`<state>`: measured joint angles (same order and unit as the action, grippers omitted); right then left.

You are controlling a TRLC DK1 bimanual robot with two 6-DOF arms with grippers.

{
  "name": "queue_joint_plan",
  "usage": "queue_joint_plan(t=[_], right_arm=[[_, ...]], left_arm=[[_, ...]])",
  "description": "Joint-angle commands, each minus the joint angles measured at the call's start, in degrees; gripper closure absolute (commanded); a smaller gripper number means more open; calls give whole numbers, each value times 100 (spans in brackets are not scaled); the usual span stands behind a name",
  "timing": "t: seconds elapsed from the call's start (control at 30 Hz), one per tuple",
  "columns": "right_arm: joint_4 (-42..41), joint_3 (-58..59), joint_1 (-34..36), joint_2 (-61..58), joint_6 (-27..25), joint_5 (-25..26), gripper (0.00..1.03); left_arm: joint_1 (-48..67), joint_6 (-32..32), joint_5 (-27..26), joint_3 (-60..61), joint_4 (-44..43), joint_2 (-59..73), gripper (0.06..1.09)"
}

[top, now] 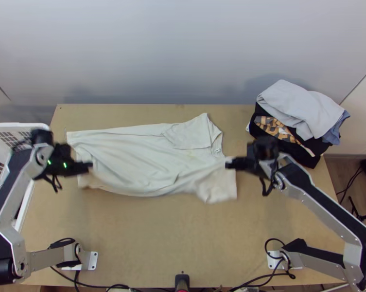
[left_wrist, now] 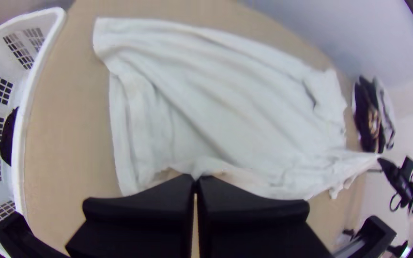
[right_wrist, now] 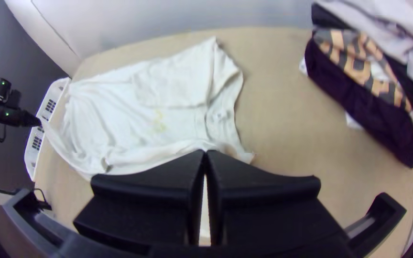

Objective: Fold the t-shirt

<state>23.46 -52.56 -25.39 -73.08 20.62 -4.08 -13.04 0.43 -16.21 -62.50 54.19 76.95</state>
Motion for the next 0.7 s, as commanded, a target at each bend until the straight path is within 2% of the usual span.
queue_joint_plan(t=[0.0,0.07,0.13,0.2,0.33,0.43,0.53,0.67], right_arm=[[-167,-1565,271,-189,-366,399,100],[-255,-2101,306,-400,-348,469,100],[-325,-2822,456,-673,-375,460,100],[-290,-3683,667,-980,-445,478,100],[-114,-5590,1001,-1587,-436,478,100],[-202,-6469,1097,-1692,-427,478,100],[-184,-7163,1097,-1613,-427,487,100],[0,-7339,983,-813,-427,478,100]], left_arm=[[91,-1466,-23,-2249,-172,497,105],[240,-1563,276,-2935,-295,629,105],[275,-1572,715,-3295,-823,611,105],[258,-1581,918,-3664,-1280,567,105],[91,-1651,1032,-4473,-1675,637,105],[-15,-1651,1076,-4938,-1781,620,105],[-76,-1660,1102,-5281,-1842,444,105],[-190,-1616,1111,-5352,-1992,-57,105]])
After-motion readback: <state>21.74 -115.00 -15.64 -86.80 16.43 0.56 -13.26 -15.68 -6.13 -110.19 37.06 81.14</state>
